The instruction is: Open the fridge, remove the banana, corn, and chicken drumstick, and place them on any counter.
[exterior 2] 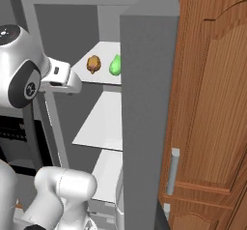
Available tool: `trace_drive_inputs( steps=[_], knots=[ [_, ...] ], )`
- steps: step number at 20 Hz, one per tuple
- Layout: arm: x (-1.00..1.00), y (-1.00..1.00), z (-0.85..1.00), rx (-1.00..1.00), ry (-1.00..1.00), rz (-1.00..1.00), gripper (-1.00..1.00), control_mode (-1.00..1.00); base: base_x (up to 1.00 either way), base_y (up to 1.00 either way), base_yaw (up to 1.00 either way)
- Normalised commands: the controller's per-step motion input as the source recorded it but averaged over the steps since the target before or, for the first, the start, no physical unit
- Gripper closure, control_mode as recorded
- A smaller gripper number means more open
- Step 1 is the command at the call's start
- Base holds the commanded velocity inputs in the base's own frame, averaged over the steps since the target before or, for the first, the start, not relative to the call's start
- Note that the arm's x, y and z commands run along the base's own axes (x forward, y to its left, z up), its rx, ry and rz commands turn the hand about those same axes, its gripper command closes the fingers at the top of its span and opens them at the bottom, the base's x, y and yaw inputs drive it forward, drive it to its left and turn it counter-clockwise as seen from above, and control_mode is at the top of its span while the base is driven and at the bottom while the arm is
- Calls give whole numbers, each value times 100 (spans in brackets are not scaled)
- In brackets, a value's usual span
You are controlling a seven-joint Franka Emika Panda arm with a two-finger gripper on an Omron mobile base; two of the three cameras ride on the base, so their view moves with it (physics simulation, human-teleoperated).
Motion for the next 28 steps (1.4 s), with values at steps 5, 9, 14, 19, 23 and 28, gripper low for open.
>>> trace_drive_inputs(
  steps=[5, 9, 14, 19, 23, 28],
  knots=[
    [0, 0, 0, 0, 0, 0, -100, 100, 8, -1, -1],
    [0, 0, 0, 0, 0, 0, -100, 100, 0, 0, 0],
    [0, -3, 0, 0, 0, -5, -100, -100, 0, 0, 0],
    [0, -5, 0, 0, 0, -21, -100, -100, 0, 0, 0],
    [0, -31, 0, 1, 0, -22, -100, -100, 0, 0, 0],
    [2, -43, 0, 1, 0, -2, -100, -100, 0, 0, 0]
  ],
)
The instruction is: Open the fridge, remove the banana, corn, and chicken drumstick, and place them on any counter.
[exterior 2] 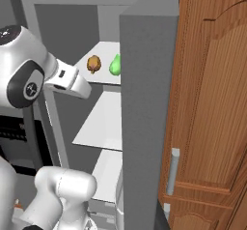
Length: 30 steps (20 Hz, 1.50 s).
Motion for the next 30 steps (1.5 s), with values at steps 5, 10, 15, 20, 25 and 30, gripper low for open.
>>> trace_drive_inputs(
  steps=[5, 10, 15, 20, 25, 30],
  knots=[
    [15, -25, 0, 0, 0, 0, -100, -100, 0, 0, 0],
    [30, -2, 0, 0, 1, 0, -100, -100, 0, 0, 0],
    [43, -22, 0, -12, 0, 0, -100, -100, 0, 0, 0],
    [28, -24, -1, -17, -8, 0, -100, -100, 0, 0, 0],
    [14, -31, 1, 1, -5, 0, -100, -100, 0, 0, 0],
    [26, -30, 1, 8, -2, 0, -100, -100, 0, 0, 0]
  ],
)
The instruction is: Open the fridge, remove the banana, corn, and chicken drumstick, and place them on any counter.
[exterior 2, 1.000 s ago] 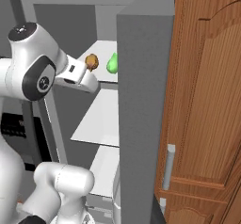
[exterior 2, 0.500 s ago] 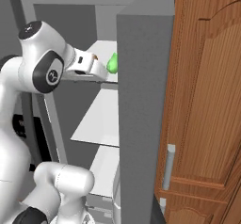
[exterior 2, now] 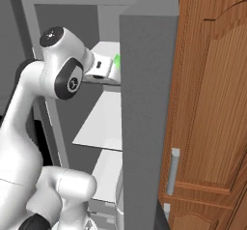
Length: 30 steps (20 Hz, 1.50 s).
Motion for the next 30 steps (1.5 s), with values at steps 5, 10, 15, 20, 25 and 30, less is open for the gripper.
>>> trace_drive_inputs(
  steps=[5, 10, 15, 20, 25, 30],
  knots=[
    [37, -24, 2, 3, 0, -2, -100, -100, 0, 0, 0],
    [41, -30, 0, 0, 0, -3, -100, -100, 0, 0, 0],
    [39, -37, -1, 0, 0, -3, -100, -100, 0, 0, 0],
    [41, -17, 0, 0, -1, -5, -100, -100, 0, 0, 0],
    [36, -24, -3, 0, 0, -6, -100, -100, 0, 0, 0],
    [32, -30, -15, 0, 0, -6, -100, -100, 0, 0, 0]
  ],
)
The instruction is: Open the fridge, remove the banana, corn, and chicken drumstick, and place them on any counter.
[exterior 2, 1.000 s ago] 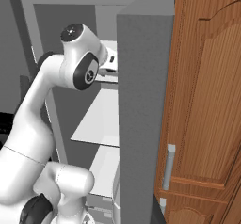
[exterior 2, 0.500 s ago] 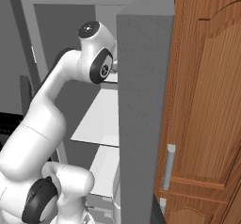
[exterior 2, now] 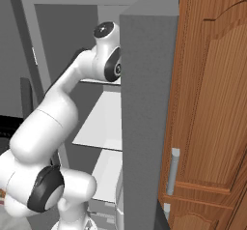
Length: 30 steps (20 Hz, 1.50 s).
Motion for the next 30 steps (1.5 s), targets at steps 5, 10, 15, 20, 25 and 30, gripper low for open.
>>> trace_drive_inputs(
  steps=[5, 10, 15, 20, 25, 30],
  knots=[
    [38, -13, -18, 0, 0, -3, -100, -100, 0, 0, 0],
    [26, -13, -22, 0, 0, -3, -100, -100, 0, 0, 0],
    [23, -12, -26, 0, 0, -3, -100, -100, 0, 0, 0],
    [7, -1, -31, 2, 0, -1, -100, -100, 0, 0, 0],
    [0, -8, -47, 6, 5, 0, 100, -100, 0, 0, 0],
    [0, -2, -50, 6, 9, 0, 100, -100, 0, 0, 0]
  ],
)
